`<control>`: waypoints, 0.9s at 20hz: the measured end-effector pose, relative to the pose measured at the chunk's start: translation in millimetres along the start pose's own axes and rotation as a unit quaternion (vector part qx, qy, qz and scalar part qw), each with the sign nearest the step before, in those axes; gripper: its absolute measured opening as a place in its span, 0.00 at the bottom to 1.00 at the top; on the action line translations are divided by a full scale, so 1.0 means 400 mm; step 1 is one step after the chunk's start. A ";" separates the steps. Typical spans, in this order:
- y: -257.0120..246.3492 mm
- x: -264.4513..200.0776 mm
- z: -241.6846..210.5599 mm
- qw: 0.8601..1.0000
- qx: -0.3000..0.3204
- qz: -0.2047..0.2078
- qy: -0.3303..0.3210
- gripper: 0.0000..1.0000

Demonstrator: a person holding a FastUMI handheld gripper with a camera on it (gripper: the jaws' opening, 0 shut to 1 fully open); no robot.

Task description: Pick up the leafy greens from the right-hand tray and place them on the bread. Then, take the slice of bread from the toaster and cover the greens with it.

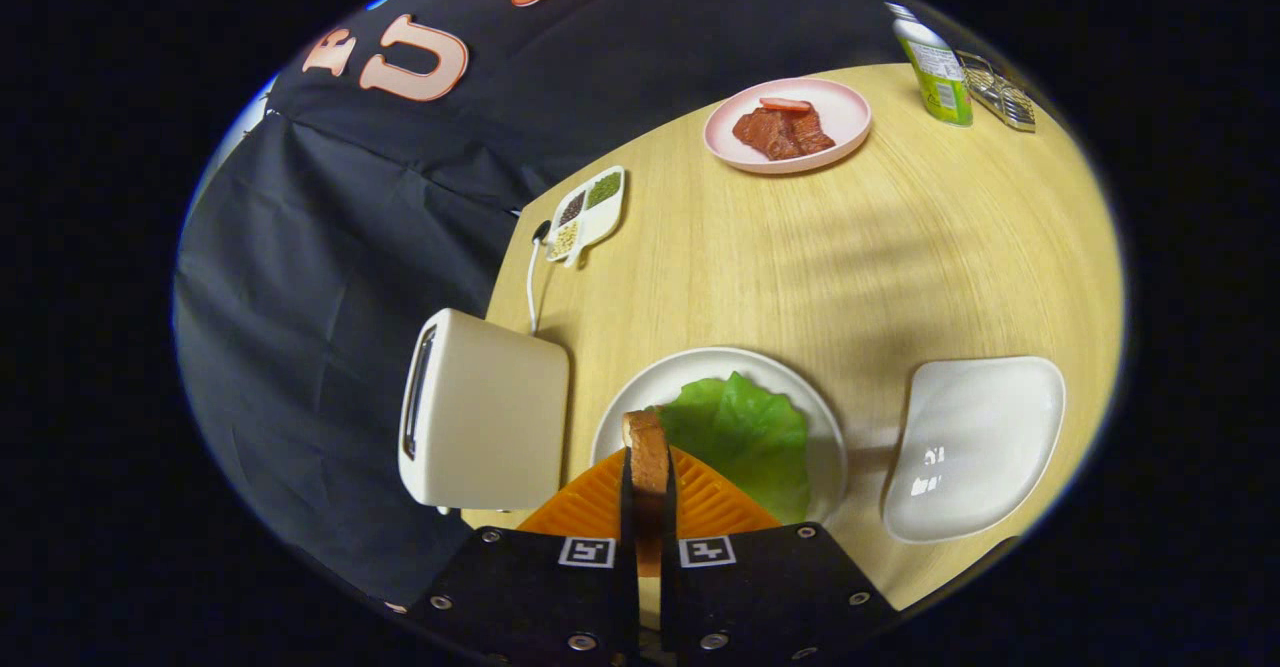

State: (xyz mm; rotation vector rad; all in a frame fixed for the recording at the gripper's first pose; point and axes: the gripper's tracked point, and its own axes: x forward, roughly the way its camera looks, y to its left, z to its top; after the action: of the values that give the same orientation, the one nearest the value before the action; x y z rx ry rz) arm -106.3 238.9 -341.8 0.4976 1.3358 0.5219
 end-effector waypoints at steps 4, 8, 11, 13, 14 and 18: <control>-0.059 0.001 0.018 0.998 -0.042 -0.046 -0.027 0.27; -0.069 -0.028 0.032 0.993 -0.081 -0.065 -0.057 0.62; -0.051 -0.084 0.076 0.987 -0.098 -0.067 -0.103 0.79; -0.034 -0.140 0.121 0.980 -0.114 -0.073 -0.147 0.85; -0.025 -0.172 0.148 0.975 -0.123 -0.076 -0.170 0.89; 0.019 -0.319 0.238 0.948 -0.164 -0.093 -0.258 0.96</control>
State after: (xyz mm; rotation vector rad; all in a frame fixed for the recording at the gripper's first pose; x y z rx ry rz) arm -32.9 162.3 -223.1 0.2058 0.7631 0.4102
